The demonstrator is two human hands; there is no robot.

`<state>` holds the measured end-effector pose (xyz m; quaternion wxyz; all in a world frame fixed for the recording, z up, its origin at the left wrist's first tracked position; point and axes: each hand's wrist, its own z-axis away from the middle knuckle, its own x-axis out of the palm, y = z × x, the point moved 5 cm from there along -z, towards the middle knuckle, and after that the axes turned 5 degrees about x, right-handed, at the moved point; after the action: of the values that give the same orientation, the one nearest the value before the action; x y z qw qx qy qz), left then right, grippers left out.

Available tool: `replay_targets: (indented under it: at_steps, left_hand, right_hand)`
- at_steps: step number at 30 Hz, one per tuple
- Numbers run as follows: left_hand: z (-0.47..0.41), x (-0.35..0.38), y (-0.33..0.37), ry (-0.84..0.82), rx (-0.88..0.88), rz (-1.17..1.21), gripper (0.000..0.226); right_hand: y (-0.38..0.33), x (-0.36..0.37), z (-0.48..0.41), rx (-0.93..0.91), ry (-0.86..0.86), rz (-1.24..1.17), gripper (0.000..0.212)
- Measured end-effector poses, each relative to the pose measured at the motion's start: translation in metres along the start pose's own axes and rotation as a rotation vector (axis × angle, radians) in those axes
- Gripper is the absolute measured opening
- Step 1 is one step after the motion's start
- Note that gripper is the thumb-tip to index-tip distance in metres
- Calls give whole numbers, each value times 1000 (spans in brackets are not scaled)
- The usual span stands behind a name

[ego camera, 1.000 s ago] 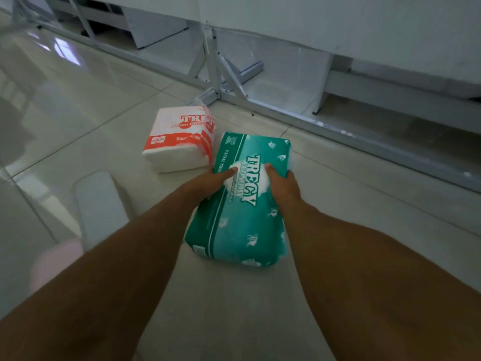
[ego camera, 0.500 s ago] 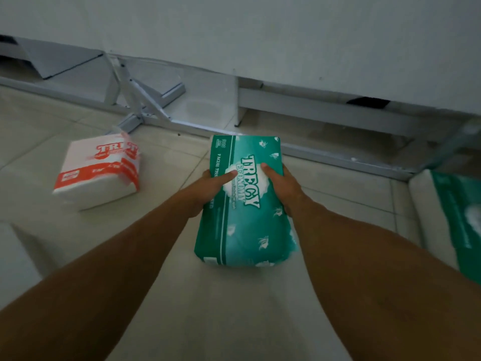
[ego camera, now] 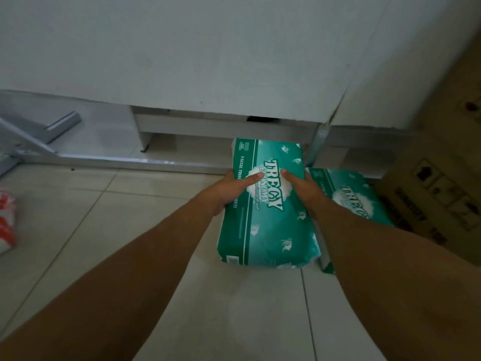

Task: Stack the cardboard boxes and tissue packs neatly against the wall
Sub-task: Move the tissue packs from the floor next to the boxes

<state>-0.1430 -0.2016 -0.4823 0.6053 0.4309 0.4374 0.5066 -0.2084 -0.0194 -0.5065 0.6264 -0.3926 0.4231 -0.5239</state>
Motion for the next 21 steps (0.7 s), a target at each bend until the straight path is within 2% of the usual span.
replay_targets:
  at_steps: [4,6,10,15,18,21]
  left_hand:
    - [-16,33,2,-19,-5,1,69]
    - [-22,44,-1,-28,-11,10,67]
    - [-30,53,-12,-27,-41,13,57]
    - [-42,56,-30,6,-104,-40,65]
    - [-46,51,-41,36,-134,-69,64]
    - [-44,45,-43,34,-152,-71,63]
  right_hand:
    - [7,-38,-4,31,22,10,48]
    - [14,-48,-9,48,32,-1,47]
    - [27,-51,-17,57,79,60,64]
    - [28,-31,-23,81,168,465,90]
    - [30,-20,-25,83,189,737,91]
    - [34,-19,-20,88,200,863,88]
